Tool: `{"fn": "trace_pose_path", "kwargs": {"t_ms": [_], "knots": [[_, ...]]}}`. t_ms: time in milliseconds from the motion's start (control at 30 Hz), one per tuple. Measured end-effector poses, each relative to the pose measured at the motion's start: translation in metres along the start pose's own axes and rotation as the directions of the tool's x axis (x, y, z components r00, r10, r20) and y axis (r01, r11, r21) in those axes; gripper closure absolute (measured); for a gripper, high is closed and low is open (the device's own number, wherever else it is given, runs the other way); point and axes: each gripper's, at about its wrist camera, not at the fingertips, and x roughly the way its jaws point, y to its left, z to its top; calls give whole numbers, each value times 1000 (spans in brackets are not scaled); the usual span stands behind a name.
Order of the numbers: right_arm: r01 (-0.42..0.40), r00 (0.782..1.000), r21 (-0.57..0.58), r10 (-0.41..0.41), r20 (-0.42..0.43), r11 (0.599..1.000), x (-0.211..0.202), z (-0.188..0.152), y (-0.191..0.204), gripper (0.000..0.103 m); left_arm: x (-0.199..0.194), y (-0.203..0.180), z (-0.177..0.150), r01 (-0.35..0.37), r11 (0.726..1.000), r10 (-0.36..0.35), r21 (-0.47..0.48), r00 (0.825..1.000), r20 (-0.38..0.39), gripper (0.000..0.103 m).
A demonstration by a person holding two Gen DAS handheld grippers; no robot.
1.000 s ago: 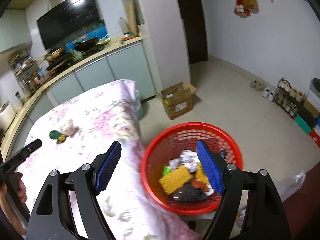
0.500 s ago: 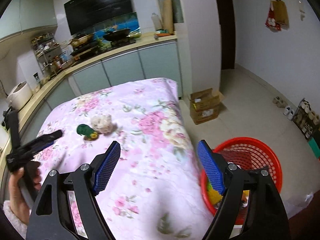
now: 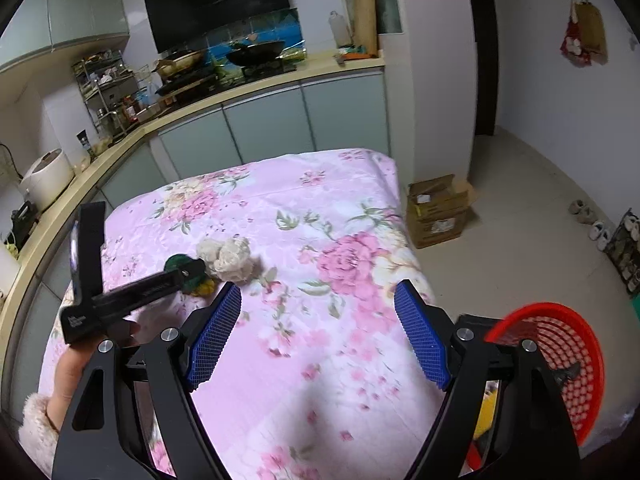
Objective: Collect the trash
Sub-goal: 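Grasp the green scouring sponge with the left tool while the right tool grasps the white mesh cloth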
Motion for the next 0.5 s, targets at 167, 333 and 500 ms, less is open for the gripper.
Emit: {"fn": "trace_pose_path", "kwargs": {"t_ms": [167, 333, 500], "knots": [[-69, 997, 44, 71, -40, 997, 28, 3, 7, 27, 6, 8, -4, 55, 998, -55, -29, 998, 6, 68], [-124, 989, 53, 127, -69, 991, 56, 4, 22, 27, -9, 9, -11, 68, 997, -68, -20, 997, 26, 72], [-143, 987, -8, 142, -76, 990, 77, 6, 48, 27, -38, 18, -25, 54, 998, -53, -18, 996, 67, 72]]}}
